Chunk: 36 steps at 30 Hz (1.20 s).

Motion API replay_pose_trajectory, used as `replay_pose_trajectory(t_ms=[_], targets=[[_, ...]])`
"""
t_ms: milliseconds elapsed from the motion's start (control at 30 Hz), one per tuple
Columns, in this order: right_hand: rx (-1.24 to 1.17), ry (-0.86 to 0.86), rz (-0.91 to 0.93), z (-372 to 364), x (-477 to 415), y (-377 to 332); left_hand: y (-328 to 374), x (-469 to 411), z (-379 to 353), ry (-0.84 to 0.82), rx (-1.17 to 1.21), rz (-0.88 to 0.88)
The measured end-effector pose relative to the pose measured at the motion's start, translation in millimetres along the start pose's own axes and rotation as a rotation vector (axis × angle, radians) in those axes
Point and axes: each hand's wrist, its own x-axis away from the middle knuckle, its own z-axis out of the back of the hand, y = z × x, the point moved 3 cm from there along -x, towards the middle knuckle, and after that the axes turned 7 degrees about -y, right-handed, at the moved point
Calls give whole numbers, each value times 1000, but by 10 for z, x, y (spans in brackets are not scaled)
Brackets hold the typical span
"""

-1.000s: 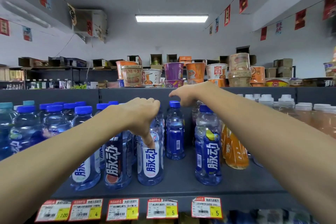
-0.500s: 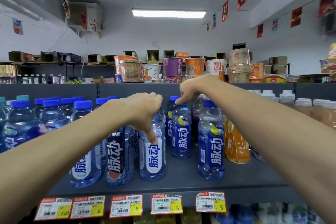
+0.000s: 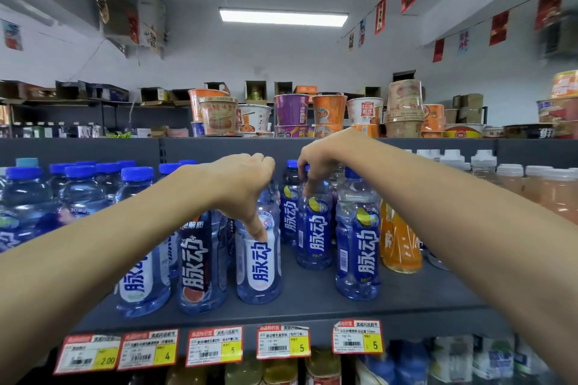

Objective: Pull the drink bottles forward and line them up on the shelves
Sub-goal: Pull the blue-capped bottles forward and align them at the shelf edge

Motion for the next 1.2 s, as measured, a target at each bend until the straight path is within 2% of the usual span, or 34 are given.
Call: replay_pose_trajectory(t_ms=[133,300,500,733,1033,1133,1200], targets=[[-47,1,18,-21,42,54,-1,-10,7,-2,9,3],[4,24,16,-60,98,25,0,-41,-14,-19,48,3],[31,121,18,7,326,129,-55,-49,8,-40,99,7],[-116,180,73,-6,295,204,-71,-62,3,-66,143,11],[-114,125,51,28,227,182,-121,-103,-64,-32,240,-21],[8,240,34,92,326,128,-84,-88,-45,13,301,-35],[-72,322,125,147,482,81,-4,-98,-28,39,352,-35]])
